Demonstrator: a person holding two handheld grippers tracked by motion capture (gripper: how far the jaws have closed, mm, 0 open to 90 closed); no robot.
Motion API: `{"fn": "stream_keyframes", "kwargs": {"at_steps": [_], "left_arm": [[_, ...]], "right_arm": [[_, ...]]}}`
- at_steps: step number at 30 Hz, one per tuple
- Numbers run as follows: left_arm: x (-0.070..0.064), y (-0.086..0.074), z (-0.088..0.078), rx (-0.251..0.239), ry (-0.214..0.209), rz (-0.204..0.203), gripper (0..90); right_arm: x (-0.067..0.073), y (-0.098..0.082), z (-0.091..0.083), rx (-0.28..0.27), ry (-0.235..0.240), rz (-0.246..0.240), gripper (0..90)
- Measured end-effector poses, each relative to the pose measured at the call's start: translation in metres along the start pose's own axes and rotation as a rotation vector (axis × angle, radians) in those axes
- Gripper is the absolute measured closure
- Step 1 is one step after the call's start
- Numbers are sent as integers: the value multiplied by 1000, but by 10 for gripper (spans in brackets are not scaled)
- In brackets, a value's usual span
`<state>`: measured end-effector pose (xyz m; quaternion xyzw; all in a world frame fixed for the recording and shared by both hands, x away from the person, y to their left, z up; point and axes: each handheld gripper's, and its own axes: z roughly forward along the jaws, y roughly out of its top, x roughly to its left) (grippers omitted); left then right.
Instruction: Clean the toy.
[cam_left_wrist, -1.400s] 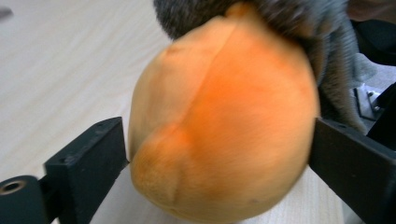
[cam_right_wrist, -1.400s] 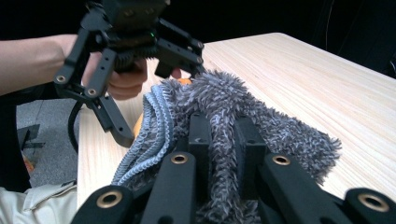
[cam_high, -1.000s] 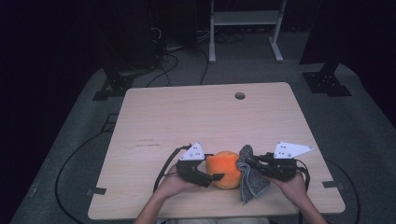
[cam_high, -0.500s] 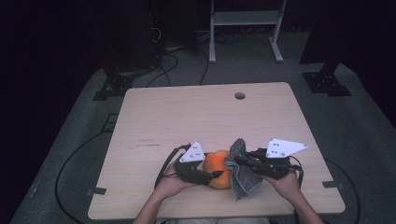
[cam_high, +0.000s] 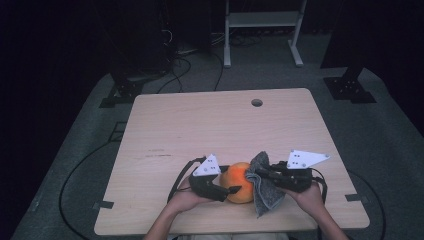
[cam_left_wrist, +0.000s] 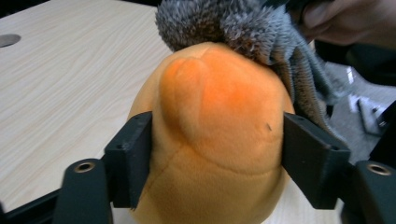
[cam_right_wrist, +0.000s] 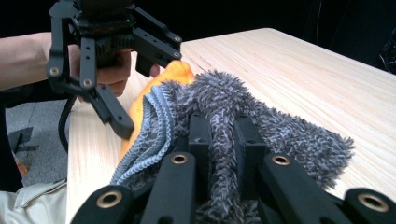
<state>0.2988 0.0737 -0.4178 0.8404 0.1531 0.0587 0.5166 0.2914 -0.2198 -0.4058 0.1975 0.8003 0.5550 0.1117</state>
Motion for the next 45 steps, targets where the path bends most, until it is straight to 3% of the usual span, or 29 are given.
{"fn": "stream_keyframes", "kwargs": {"at_steps": [3,5,6,10,12,14,17,20,22,24,26,29,31,33,35,38,42,45], "left_arm": [[1,0,1,-13,-21,-5,283],[0,1,3,-2,-28,-4,189],[-2,1,5,8,-5,7,181],[-6,-2,9,-1,28,22,286],[-7,-2,10,0,26,17,324],[-9,-1,11,14,23,41,362],[-7,-2,6,25,20,42,376],[-2,-8,1,14,7,22,380],[0,-9,-2,8,-21,24,371],[-4,-7,-4,0,-61,82,295],[-5,-4,-5,6,-66,100,204],[-4,-2,2,51,-19,92,99],[-3,-5,9,73,-37,80,95],[-4,-8,8,54,-25,93,190],[-2,-8,7,53,-26,75,257],[0,-8,8,54,-29,18,266],[0,-8,9,51,-12,5,276],[2,-9,8,52,-22,1,291]], "right_arm": [[-2,-5,-3,4,-4,12,795],[-1,-7,-4,8,-4,14,795],[-1,-7,-4,10,-5,12,795],[5,2,-1,16,-12,-18,796],[13,11,2,6,7,-49,796],[22,21,7,6,39,-90,796],[28,31,12,37,33,-146,796],[17,25,9,47,-2,-125,796],[6,14,3,33,-31,-76,796],[-2,1,1,3,-10,-14,796],[-1,-6,1,1,-8,-14,796],[-2,-7,0,-3,16,-13,796],[-1,-7,1,-5,13,-11,795],[0,-7,1,-3,9,-16,795],[1,-5,-1,-4,8,-15,795],[7,3,-2,-8,11,-47,794],[16,14,2,-8,35,-91,795],[20,17,4,-4,45,-108,794]]}}
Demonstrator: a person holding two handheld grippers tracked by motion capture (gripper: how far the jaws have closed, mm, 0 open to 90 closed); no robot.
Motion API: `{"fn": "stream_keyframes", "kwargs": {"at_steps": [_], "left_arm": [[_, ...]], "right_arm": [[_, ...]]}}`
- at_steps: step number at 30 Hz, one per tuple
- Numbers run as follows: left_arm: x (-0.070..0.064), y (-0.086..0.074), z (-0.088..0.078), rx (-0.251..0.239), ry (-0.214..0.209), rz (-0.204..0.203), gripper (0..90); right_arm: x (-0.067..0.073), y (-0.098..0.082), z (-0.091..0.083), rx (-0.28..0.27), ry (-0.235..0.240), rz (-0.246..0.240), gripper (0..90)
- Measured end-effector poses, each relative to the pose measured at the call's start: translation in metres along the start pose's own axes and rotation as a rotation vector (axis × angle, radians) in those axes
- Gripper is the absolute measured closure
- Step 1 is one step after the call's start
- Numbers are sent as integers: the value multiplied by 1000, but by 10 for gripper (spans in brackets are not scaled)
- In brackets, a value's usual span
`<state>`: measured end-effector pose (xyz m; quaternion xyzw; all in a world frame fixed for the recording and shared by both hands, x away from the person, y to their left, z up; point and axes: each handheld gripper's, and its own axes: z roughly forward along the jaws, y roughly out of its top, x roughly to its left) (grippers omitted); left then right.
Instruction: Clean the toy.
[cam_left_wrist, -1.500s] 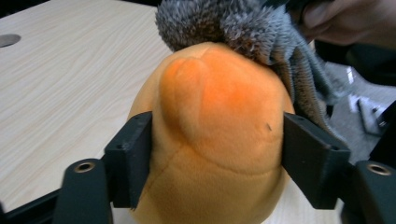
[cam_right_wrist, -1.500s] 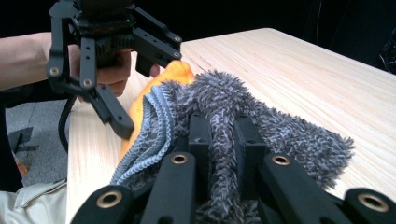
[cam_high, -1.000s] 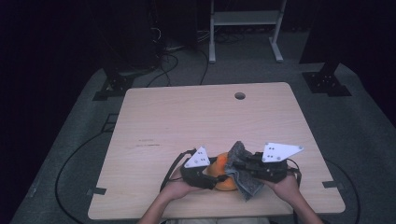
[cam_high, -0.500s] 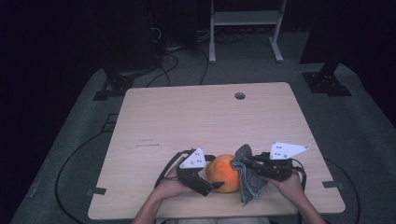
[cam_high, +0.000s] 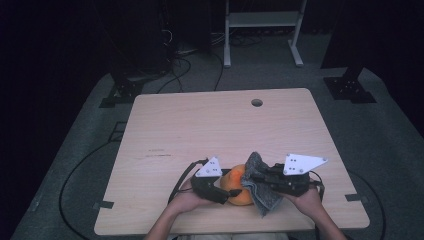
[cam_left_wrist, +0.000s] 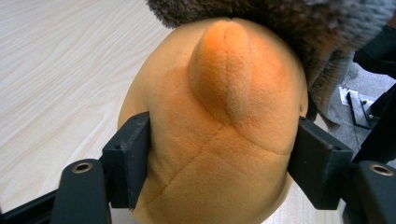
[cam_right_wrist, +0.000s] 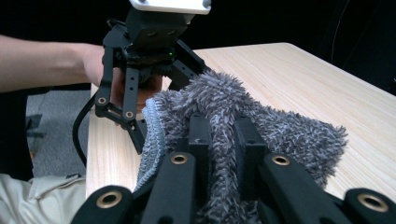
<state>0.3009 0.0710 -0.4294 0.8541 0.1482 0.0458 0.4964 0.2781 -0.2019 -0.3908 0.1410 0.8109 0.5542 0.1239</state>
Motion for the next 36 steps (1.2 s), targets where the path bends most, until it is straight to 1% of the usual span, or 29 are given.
{"fn": "stream_keyframes", "kwargs": {"at_steps": [1,2,3,4,5,6,7,8,10,11,14,16,18,19,21,22,23,26,27,28,29,30,31,32,33,34,36], "left_arm": [[-1,1,0,5,-19,7,291],[-3,2,0,10,-53,25,271],[-6,4,0,22,-57,64,229],[-9,5,1,30,-41,98,189],[-11,6,2,41,-29,110,164],[-12,6,4,41,-11,116,163],[-12,5,4,36,-1,119,209],[-11,5,4,32,6,111,242],[-7,4,3,28,10,80,293],[-6,4,2,29,10,67,304],[-5,3,0,32,11,62,318],[-4,1,-1,34,-1,55,319],[-5,0,-2,45,-14,73,322],[-5,-1,-2,46,-17,75,322],[-7,0,-2,49,-28,91,317],[-9,0,-1,46,-32,110,314],[-11,0,0,51,-43,129,310],[-17,0,0,62,-60,175,287],[-19,0,0,67,-68,187,270],[-20,0,-1,74,-76,196,235],[-20,0,-3,59,-83,185,189],[-18,1,-5,46,-85,169,147],[-16,2,-6,35,-74,150,122],[-15,2,-6,39,-63,146,112],[-14,2,-4,49,-64,140,110],[-15,1,-1,58,-70,146,128],[-19,1,1,60,-77,180,184]], "right_arm": [[-1,-1,1,6,-2,4,795],[-3,-3,2,9,11,25,795],[-5,-5,3,10,36,42,795],[-5,-7,4,16,50,46,795],[-4,-8,4,18,51,41,795],[-3,-8,4,14,45,31,795],[-3,-8,4,19,40,31,795],[-3,-9,3,21,37,29,794],[-6,-11,0,18,24,39,794],[-8,-13,-2,15,22,52,793],[-13,-20,-8,24,-4,71,793],[-17,-25,-13,33,-19,83,793],[-19,-30,-18,47,-33,96,793],[-20,-33,-20,51,-38,99,792],[-20,-37,-24,56,-42,114,792],[-19,-37,-25,55,-38,126,792],[-18,-37,-26,51,-33,128,792],[-10,-28,-24,36,-5,114,792],[-7,-25,-23,38,11,108,792],[-5,-23,-20,51,22,90,792],[-3,-21,-17,69,29,77,792],[-2,-21,-16,74,39,72,792],[-4,-22,-16,76,49,78,792],[-6,-24,-17,72,54,88,792],[-7,-24,-18,72,57,95,793],[-7,-25,-19,72,58,102,792],[-5,-22,-18,75,59,89,792]]}}
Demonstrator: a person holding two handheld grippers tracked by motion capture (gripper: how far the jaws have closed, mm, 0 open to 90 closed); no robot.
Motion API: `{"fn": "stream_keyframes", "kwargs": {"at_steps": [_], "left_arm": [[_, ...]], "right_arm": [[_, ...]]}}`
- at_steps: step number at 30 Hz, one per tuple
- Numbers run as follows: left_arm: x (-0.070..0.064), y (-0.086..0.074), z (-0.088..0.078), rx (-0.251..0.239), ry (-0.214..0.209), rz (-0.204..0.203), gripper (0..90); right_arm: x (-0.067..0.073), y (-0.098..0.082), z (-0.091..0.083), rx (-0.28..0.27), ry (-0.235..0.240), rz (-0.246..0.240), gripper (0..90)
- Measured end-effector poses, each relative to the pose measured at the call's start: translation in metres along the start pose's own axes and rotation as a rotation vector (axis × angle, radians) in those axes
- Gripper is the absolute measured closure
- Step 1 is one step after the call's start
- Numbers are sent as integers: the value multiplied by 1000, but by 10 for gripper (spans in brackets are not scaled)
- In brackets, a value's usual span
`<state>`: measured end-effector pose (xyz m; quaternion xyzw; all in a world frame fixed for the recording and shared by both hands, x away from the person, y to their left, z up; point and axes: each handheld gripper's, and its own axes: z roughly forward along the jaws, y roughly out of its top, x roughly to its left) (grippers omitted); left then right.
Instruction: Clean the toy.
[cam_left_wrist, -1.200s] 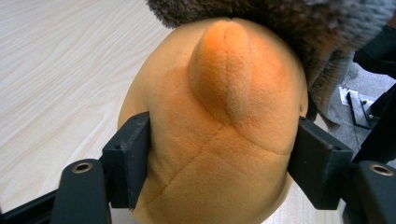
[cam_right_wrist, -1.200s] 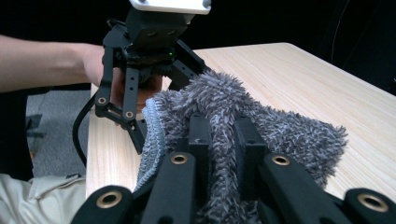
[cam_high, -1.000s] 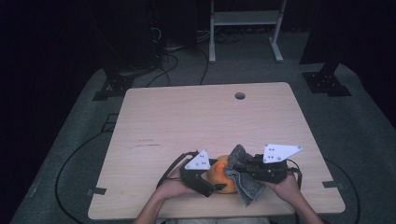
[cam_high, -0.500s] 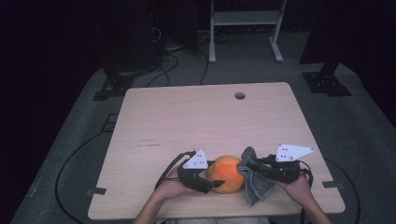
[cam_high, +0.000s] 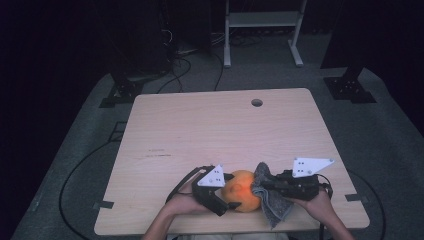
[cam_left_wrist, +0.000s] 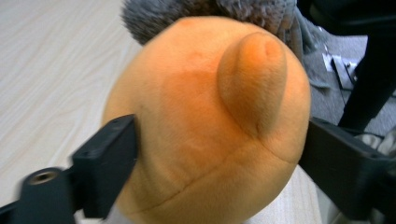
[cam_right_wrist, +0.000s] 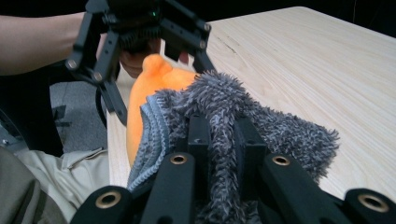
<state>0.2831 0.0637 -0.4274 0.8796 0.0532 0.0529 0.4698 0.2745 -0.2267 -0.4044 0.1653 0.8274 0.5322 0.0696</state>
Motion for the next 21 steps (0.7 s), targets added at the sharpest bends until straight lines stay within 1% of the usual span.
{"fn": "stream_keyframes", "kwargs": {"at_steps": [2,3,5,7,8,10,12,15,18,21], "left_arm": [[-3,1,2,4,-7,32,210],[-6,1,2,7,-10,57,222],[-13,1,3,17,-2,108,233],[-15,-1,3,32,6,126,245],[-15,-2,1,29,8,114,250],[-14,-4,-1,21,4,98,264],[-13,-5,-1,19,4,92,268],[-12,-4,0,14,2,89,266],[-10,-4,1,2,5,75,251],[-6,-5,0,-7,2,42,250]], "right_arm": [[6,6,3,-2,14,-21,792],[9,10,6,-8,23,-40,793],[16,19,13,-20,44,-66,793],[20,26,21,7,53,-100,793],[20,27,24,19,55,-111,794],[16,26,26,16,64,-90,794],[9,22,23,14,59,-63,794],[2,11,15,8,40,-23,794],[-4,-1,6,-2,14,14,793],[-7,-13,-5,2,-10,42,793]]}}
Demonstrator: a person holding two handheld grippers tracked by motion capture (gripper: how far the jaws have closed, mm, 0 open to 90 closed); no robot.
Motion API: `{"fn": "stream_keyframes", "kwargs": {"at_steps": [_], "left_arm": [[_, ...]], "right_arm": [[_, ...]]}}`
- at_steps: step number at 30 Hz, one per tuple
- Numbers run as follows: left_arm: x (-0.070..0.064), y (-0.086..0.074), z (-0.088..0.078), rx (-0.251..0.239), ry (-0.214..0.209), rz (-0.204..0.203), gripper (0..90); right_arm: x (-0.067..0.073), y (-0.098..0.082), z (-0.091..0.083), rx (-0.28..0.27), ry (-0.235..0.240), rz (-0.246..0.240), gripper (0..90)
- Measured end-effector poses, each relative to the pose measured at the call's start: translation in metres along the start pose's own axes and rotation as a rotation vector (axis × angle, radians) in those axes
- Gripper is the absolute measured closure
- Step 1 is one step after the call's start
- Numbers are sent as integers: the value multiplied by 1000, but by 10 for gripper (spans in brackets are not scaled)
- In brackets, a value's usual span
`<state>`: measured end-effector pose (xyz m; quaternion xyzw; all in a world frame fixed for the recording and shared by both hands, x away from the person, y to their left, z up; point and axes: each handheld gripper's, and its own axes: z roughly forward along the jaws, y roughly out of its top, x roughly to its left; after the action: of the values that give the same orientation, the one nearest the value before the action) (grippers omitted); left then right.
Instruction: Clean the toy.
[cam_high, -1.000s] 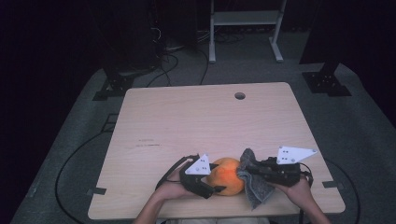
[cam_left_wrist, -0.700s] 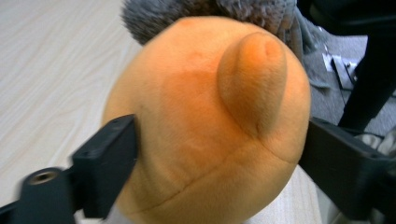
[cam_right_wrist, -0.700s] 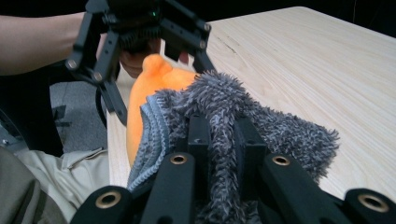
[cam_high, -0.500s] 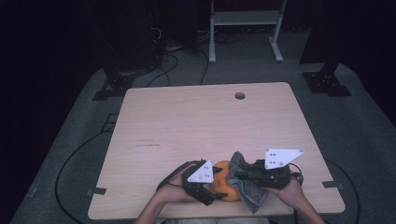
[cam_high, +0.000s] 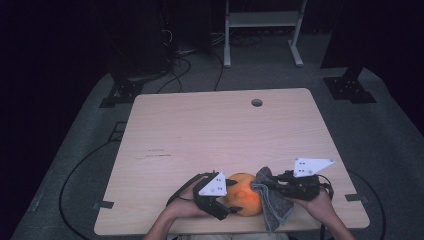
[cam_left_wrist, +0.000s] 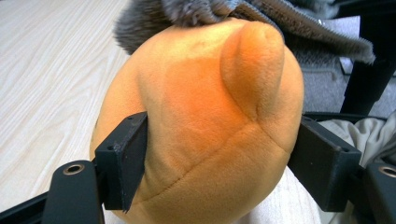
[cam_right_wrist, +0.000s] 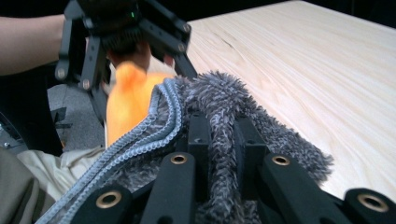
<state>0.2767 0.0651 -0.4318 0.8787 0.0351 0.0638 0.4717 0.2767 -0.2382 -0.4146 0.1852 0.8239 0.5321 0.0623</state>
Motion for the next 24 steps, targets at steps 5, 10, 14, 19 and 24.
{"fn": "stream_keyframes", "kwargs": {"at_steps": [5,10,14,19,24], "left_arm": [[8,-3,-2,-31,19,-80,234],[11,-2,1,-47,30,-114,235],[7,2,5,-44,46,-115,249],[11,1,5,-47,57,-177,276],[20,-4,1,-59,59,-262,294]], "right_arm": [[3,-10,-17,-6,-29,8,793],[16,-5,-14,11,-14,-46,792],[24,10,-4,-2,14,-90,792],[31,29,11,-16,6,-159,793],[21,26,15,-9,-32,-144,793]]}}
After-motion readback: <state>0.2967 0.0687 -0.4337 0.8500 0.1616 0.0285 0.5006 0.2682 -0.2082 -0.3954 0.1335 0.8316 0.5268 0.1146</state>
